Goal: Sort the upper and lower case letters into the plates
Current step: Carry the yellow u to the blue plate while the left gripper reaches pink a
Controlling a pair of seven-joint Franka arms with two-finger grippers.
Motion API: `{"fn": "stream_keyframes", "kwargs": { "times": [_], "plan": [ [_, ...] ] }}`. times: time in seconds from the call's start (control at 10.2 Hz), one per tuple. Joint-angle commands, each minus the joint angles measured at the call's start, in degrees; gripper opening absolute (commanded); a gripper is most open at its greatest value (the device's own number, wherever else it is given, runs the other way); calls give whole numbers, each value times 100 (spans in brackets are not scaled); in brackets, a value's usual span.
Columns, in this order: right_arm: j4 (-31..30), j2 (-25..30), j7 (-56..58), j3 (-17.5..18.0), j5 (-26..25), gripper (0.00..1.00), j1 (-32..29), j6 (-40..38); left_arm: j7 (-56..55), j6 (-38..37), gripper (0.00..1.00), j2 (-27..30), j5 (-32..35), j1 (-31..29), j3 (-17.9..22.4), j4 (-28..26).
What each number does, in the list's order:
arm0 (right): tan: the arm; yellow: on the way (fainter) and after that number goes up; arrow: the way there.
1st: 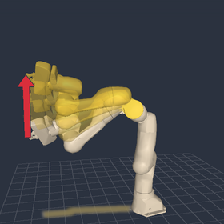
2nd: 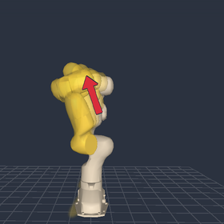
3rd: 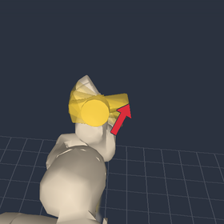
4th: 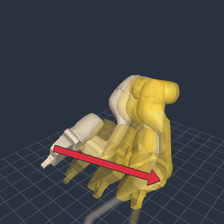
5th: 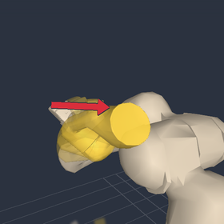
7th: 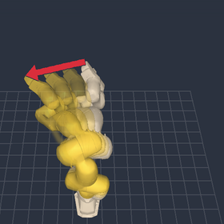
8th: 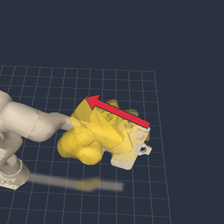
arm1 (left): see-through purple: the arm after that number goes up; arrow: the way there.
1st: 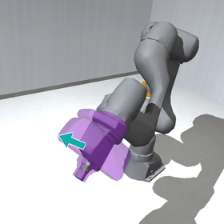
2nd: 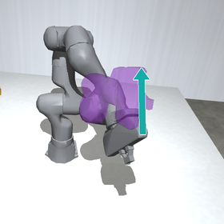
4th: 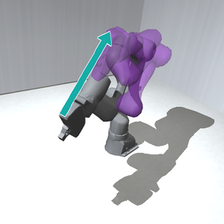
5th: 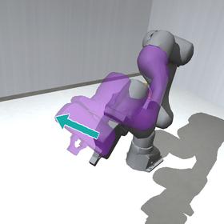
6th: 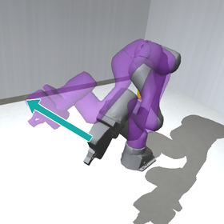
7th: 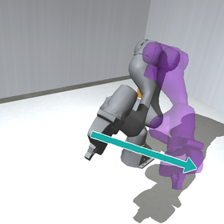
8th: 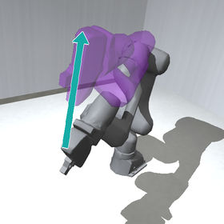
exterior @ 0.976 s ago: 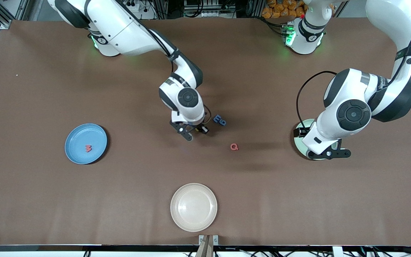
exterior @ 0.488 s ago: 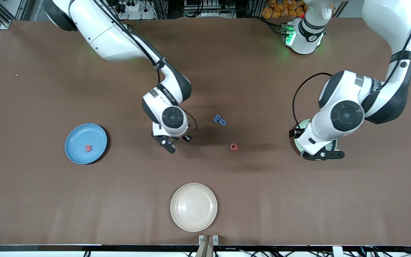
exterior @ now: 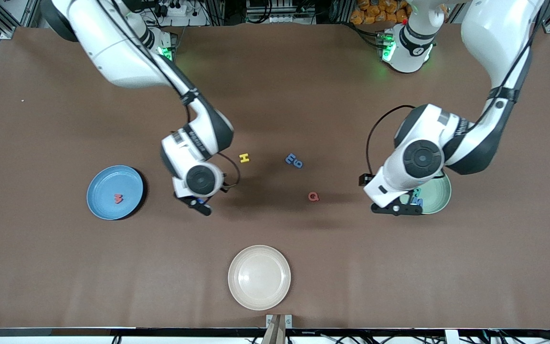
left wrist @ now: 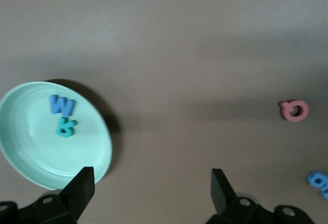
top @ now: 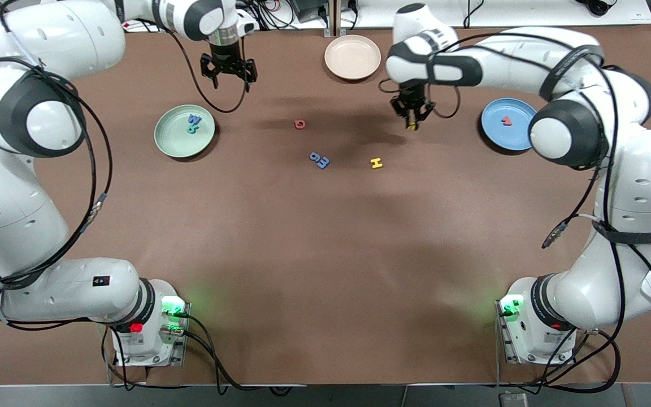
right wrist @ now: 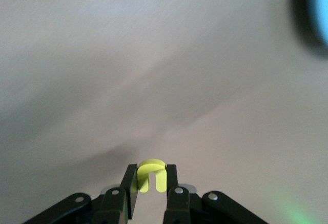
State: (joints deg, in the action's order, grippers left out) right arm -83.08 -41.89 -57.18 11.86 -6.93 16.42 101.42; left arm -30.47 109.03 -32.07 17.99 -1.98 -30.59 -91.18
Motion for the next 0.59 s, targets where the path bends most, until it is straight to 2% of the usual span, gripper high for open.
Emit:
{"fn": "stream_keyframes", "kwargs": {
  "times": [0.0, 0.29, 0.49],
  "plan": [
    [-164, 417, 1501, 89, -106, 0, -874, -490, -877, 442, 100, -273, -129, 328, 35, 74],
    [-427, 630, 2962, 62, -352, 0, -1666, -431, -2145, 979, 100, -423, -77, 514, 53, 65],
    [-733, 682, 3342, 71, -624, 0, -2113, 58, -2794, 1505, 100, -598, -24, 653, 71, -5]
  ]
}}
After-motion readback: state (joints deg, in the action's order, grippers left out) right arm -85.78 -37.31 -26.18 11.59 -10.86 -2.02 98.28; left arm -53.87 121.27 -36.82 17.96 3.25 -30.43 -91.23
